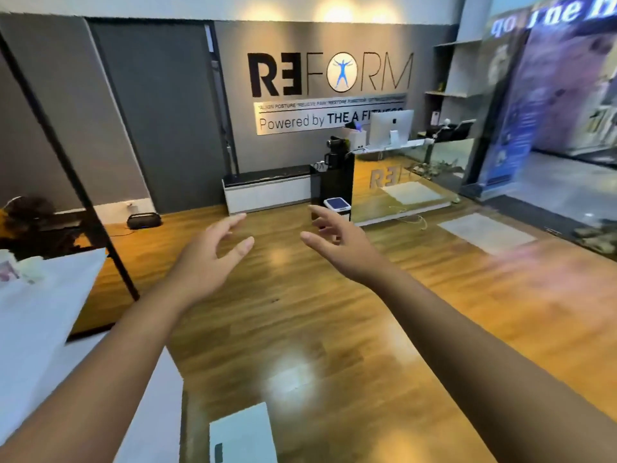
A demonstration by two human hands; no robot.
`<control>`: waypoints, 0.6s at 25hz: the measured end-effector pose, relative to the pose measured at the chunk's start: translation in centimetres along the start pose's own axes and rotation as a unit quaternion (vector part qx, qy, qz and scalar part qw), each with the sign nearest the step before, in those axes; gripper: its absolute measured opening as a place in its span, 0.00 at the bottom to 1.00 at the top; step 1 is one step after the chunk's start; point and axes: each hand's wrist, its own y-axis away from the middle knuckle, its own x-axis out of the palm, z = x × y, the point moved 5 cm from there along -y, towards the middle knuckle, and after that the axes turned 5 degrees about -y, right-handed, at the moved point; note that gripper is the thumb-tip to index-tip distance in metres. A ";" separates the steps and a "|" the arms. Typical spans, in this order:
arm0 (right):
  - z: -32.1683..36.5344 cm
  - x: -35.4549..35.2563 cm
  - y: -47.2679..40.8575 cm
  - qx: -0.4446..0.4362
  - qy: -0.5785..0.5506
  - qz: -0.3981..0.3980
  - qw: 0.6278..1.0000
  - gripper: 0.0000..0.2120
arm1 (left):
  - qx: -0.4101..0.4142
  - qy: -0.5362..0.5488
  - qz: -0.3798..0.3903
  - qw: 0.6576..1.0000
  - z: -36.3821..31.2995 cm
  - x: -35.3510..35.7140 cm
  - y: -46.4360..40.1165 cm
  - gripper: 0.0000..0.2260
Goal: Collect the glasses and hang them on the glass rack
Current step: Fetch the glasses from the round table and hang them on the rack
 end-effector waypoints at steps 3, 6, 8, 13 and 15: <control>-2.2 -3.6 -1.0 0.027 0.014 -0.053 0.998 0.32 | 0.062 0.025 0.038 0.997 -2.3 3.9 -5.6 0.26; -4.4 -7.3 -2.0 0.048 0.030 -0.105 0.993 0.32 | 0.100 0.041 0.075 0.991 -3.5 8.2 -10.0 0.25; -6.0 -9.9 -3.0 0.055 0.036 -0.133 0.989 0.32 | 0.119 0.044 0.092 0.988 -4.3 11.1 -13.1 0.25; -10.6 -15.9 -7.3 0.066 0.053 -0.170 0.982 0.32 | 0.155 0.059 0.131 0.977 -6.1 18.1 -21.1 0.24; -13.1 -18.9 -9.8 0.073 0.062 -0.179 0.979 0.32 | 0.161 0.067 0.141 0.975 -7.3 20.9 -25.0 0.25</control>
